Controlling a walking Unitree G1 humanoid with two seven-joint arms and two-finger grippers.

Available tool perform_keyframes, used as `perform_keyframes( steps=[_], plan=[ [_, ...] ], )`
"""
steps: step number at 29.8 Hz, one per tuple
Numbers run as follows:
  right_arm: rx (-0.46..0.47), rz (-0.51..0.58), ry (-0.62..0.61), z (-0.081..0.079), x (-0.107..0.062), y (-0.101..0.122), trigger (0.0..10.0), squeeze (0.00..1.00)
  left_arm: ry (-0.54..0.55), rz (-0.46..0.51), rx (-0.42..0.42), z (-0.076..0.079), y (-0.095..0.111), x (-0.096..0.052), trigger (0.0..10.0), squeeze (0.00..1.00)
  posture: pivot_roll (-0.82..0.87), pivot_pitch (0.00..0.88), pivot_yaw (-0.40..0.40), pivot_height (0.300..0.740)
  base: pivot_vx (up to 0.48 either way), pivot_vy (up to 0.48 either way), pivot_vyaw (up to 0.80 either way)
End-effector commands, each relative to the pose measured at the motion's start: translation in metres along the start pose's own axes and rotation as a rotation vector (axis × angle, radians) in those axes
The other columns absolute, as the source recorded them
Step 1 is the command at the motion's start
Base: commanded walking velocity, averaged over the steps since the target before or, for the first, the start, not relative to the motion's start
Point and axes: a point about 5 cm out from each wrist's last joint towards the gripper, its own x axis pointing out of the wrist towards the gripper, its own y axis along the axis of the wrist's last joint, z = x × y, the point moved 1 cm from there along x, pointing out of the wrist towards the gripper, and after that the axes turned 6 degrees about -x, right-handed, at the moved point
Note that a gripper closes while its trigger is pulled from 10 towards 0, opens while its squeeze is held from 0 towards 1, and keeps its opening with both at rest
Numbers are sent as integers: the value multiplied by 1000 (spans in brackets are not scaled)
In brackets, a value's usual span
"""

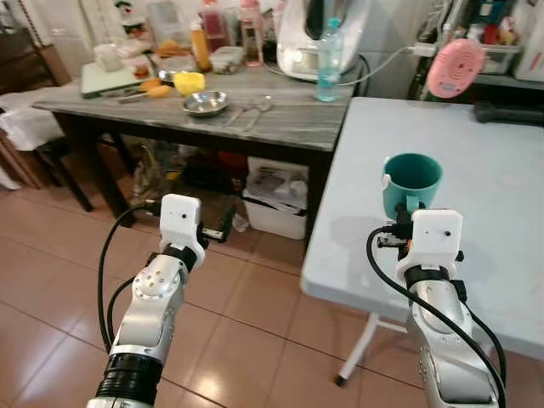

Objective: Setting the table

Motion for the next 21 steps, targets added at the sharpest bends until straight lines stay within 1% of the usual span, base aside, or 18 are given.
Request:
perform_keyframes(
  steps=[1,10,14,16,18,20,21],
  plan=[
    [-15,29,-23,5,-1,5,10000,0,-44,21,-1,10,3,0,10000,0,-106,0,83,740,442,0,0],
    [-42,40,-10,1,-5,5,10000,0,-83,29,-18,19,3,-1,10000,0,-106,0,83,740,457,0,0],
    [-46,46,1,0,-5,5,10000,0,-84,35,-30,20,3,-2,10000,0,-103,0,81,740,480,0,0],
    [-60,55,6,0,-4,7,10000,0,-94,33,-21,21,4,-2,10000,0,-103,0,79,740,480,0,0],
    [-60,58,12,-2,-4,7,10000,0,-97,35,-34,22,4,-3,10000,0,-99,0,74,740,480,0,0],
    [-62,61,16,-3,-3,8,10000,0,-65,45,-56,19,4,-3,10000,0,-97,0,71,740,472,0,0],
    [-62,61,21,-4,-3,8,10000,0,-51,45,-60,18,3,-4,10000,0,-96,0,69,740,0,0,0]
  ],
)
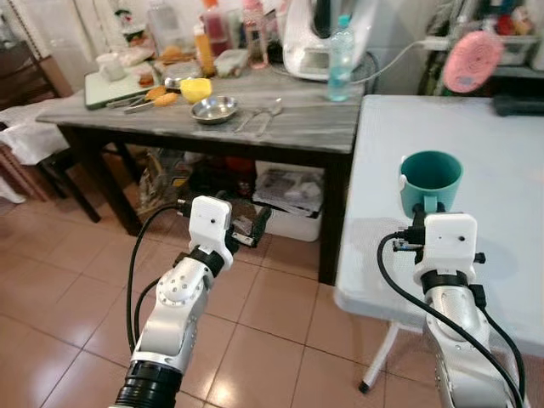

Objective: Setting the table

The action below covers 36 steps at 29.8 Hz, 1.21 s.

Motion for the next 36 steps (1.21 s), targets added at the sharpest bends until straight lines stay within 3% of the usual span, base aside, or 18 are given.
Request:
perform_keyframes(
  steps=[1,12,36],
  plan=[
    [-8,28,2,1,1,5,10000,0,17,21,-2,-3,6,1,10000,0,-96,0,69,740,0,0,0],
    [-14,26,7,1,0,4,10000,0,-6,13,-5,1,1,-6,10000,0,-98,0,67,740,0,0,0],
    [-13,28,-11,3,3,4,10000,0,-21,14,-2,2,3,-3,10000,0,-100,0,74,740,0,0,0]
  ],
)
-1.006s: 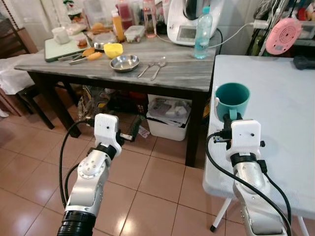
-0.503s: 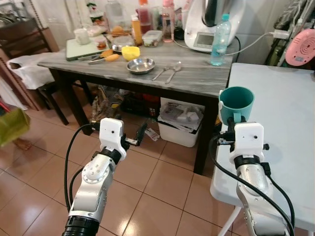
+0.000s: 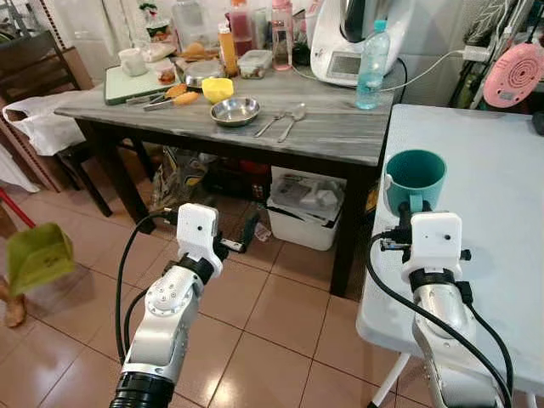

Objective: Setting the table

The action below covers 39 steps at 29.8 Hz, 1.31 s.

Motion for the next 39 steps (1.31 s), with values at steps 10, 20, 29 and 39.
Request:
perform_keyframes(
  steps=[10,20,29,39],
  plan=[
    [5,22,-20,4,2,5,10000,0,100,-20,44,-20,2,-1,10000,0,-101,0,80,740,0,0,-167],
    [7,15,-22,3,2,3,10000,0,112,-30,60,-21,0,0,10000,0,-100,0,82,740,0,0,-769],
    [7,13,-30,4,1,2,10000,0,138,-28,48,-27,2,5,10000,0,-105,0,84,740,0,0,-800],
    [2,18,-32,6,1,3,10000,0,122,-12,49,-28,5,10,10000,0,-113,0,80,740,0,256,-800]
  ],
)
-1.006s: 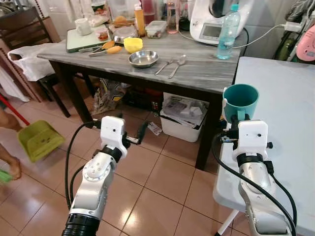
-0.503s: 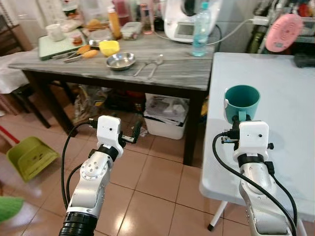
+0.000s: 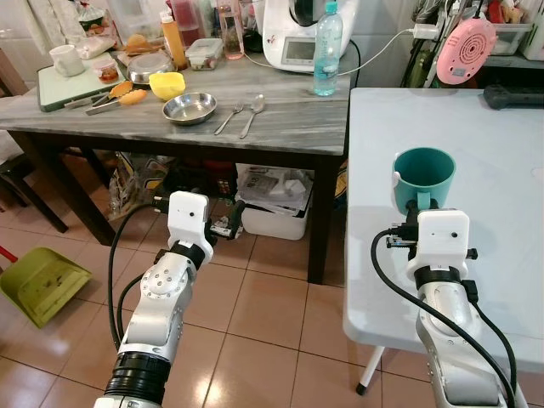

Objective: Setting the table

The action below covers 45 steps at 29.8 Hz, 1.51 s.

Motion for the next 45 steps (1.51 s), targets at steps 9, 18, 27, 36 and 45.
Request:
perform_keyframes(
  steps=[9,18,27,36,45],
  plan=[
    [13,28,5,-3,-1,7,10000,0,7,-5,3,-4,-3,-2,10000,0,-116,0,80,740,0,428,-800],
    [23,36,18,-5,-3,8,10000,0,15,2,10,-5,-2,-1,10000,0,-116,0,79,740,0,390,-572],
    [15,85,64,-11,-4,16,10000,0,-1,24,15,3,-1,-4,10000,0,-110,0,74,740,0,0,222],
    [14,81,70,-13,-3,15,10000,0,-15,44,-3,8,1,-2,10000,0,-111,0,77,740,0,0,794],
    [23,81,78,-14,-5,14,10000,0,-41,53,0,11,4,1,10000,0,-116,0,85,740,29,0,633]
  ],
)
